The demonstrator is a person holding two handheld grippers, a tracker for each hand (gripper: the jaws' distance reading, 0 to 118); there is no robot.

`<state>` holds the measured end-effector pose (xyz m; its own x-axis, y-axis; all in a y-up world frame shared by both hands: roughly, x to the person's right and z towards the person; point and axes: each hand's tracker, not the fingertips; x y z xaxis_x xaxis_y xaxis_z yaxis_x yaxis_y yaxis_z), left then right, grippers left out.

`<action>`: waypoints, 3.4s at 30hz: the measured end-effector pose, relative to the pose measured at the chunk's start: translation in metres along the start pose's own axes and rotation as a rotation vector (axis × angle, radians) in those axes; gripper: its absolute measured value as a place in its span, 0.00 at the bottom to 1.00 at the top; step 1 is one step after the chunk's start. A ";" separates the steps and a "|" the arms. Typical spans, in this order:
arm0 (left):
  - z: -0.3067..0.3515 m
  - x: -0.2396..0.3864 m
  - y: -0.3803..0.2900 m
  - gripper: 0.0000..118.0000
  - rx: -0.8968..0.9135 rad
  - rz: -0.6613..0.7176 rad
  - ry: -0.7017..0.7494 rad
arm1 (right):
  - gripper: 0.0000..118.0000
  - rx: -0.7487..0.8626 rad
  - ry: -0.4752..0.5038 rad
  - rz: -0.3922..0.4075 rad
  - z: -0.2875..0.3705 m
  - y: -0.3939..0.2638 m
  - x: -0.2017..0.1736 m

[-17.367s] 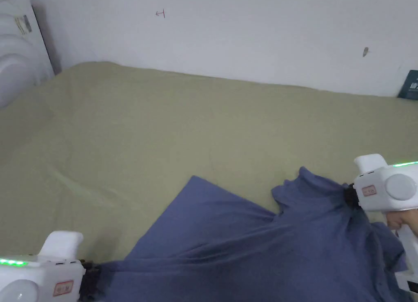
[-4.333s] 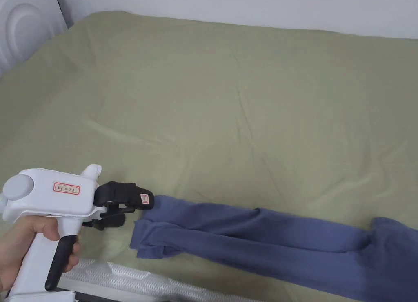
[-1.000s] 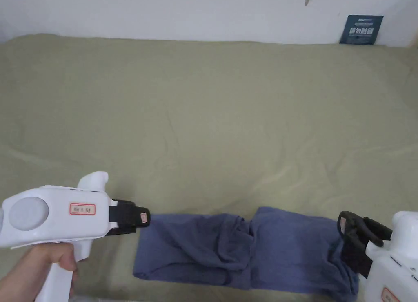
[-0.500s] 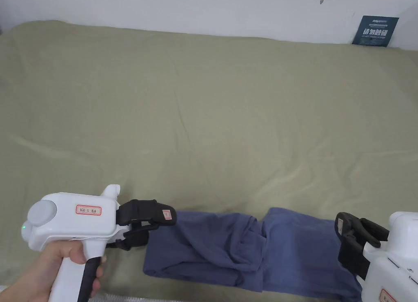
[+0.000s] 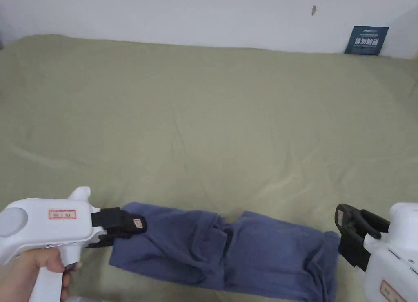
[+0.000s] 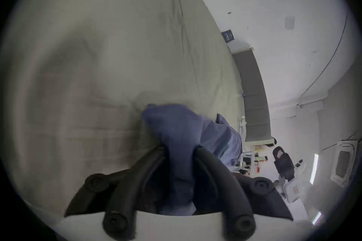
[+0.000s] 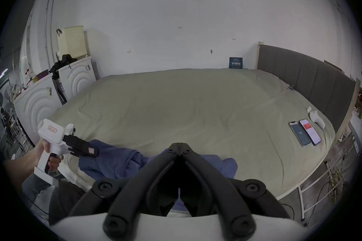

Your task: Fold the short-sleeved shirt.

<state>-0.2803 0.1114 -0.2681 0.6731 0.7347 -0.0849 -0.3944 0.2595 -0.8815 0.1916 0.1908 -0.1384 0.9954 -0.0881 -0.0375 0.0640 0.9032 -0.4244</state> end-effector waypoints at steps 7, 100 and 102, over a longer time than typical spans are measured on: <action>0.104 -0.003 0.014 0.14 0.168 -0.082 0.278 | 0.00 0.061 0.035 0.003 0.002 0.013 -0.001; 0.032 -0.076 0.092 0.24 -0.131 -0.095 -0.071 | 0.00 -0.599 0.958 -0.645 -0.198 -0.070 -0.029; 0.065 -0.108 0.124 0.24 -0.101 -0.080 -0.007 | 0.00 -0.593 0.950 -0.638 -0.198 -0.068 -0.034</action>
<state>-0.4428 0.1045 -0.3382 0.6956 0.7183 -0.0095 -0.2740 0.2531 -0.9278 0.1388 0.0491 -0.2877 0.3444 -0.9169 -0.2018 0.2223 0.2884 -0.9313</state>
